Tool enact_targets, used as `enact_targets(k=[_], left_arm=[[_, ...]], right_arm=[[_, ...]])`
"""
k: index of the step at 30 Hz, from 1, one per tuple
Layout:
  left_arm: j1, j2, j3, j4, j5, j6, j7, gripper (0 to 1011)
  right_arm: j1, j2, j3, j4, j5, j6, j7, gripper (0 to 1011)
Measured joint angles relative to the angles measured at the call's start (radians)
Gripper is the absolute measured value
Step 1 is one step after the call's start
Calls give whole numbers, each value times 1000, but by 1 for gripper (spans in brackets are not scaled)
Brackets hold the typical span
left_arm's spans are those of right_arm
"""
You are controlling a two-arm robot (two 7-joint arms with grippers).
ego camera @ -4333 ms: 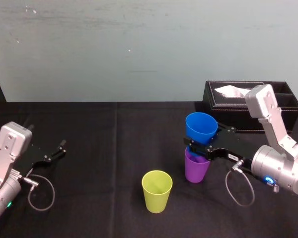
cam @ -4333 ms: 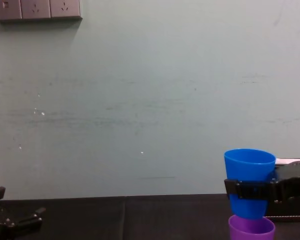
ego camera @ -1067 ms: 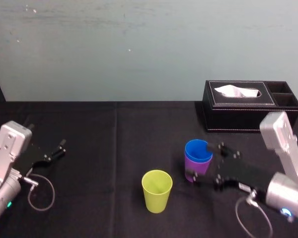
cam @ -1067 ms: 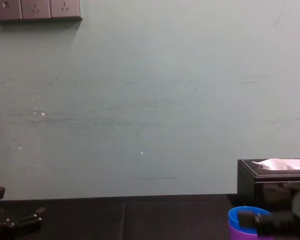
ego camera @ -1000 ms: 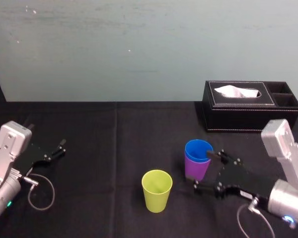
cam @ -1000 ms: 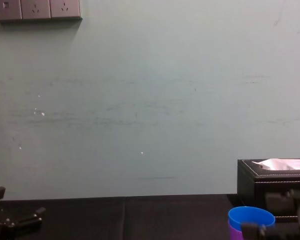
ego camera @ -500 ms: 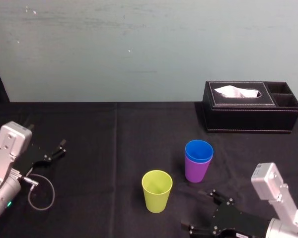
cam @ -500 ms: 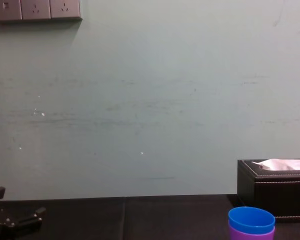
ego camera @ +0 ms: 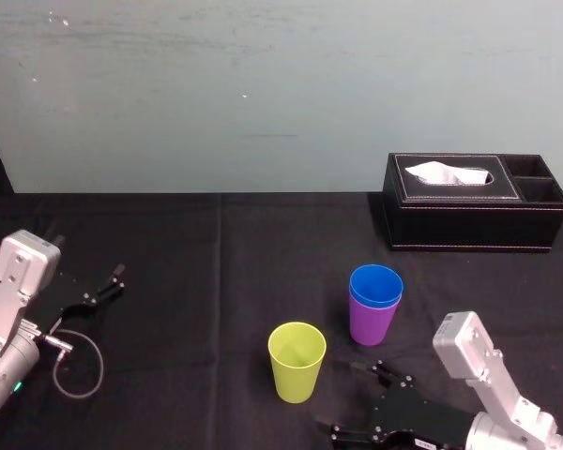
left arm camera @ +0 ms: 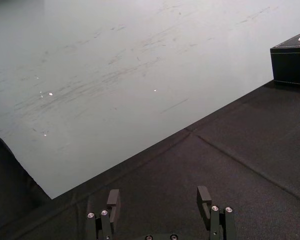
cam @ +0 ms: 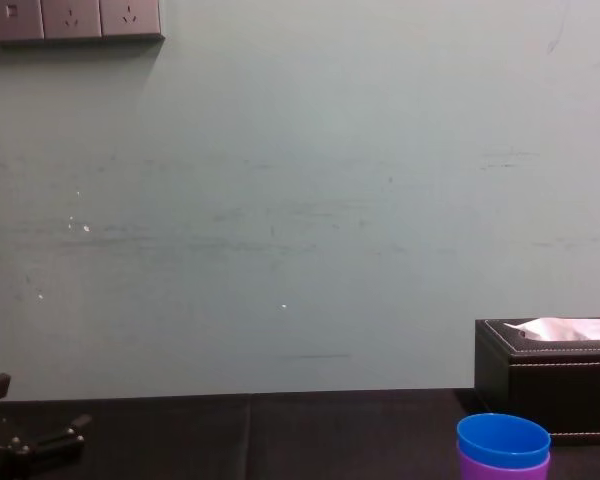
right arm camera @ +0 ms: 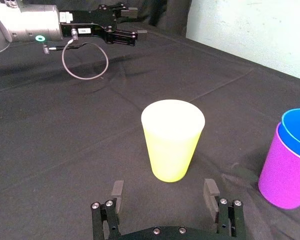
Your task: Stack the three plastic cups sequentially using one hand.
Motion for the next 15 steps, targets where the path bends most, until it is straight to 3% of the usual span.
enact_targets(k=[15], left_arm=[[0, 0, 0, 0, 0, 0, 0, 1000]], right_arm=[[56, -74, -29, 48, -42, -5, -16, 1003]])
